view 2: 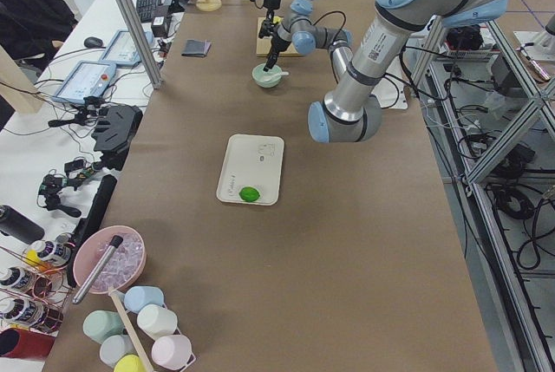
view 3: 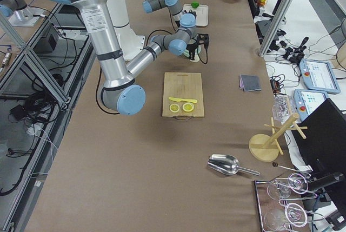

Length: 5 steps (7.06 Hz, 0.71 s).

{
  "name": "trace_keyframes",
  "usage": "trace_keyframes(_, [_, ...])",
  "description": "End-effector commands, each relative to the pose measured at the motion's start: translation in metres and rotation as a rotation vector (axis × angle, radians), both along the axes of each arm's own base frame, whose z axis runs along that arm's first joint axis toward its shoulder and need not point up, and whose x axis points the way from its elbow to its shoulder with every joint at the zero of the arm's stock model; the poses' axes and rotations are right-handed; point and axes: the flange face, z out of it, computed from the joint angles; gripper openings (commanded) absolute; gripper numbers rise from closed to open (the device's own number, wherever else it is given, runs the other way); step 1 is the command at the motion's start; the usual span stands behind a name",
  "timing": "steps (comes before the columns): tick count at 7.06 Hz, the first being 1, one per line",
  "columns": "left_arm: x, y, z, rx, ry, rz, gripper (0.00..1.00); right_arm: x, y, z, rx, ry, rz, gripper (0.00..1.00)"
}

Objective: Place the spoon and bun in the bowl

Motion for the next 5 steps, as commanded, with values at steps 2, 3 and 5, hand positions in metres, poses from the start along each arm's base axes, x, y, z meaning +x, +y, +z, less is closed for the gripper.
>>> trace_keyframes(2, [-0.158,-0.055,0.079,0.052,-0.063,0.069,0.98,-0.051,-0.022,-0.038,0.013,-0.011,0.002,0.00])
trace_keyframes(3, [-0.224,-0.070,0.107,0.060,-0.090,0.070,0.98,-0.070,-0.016,-0.044,0.021,-0.006,-0.002,0.00])
trace_keyframes(5, [-0.337,-0.103,0.163,0.097,-0.146,0.169,0.98,-0.104,0.005,-0.060,-0.001,-0.017,0.013,0.00])
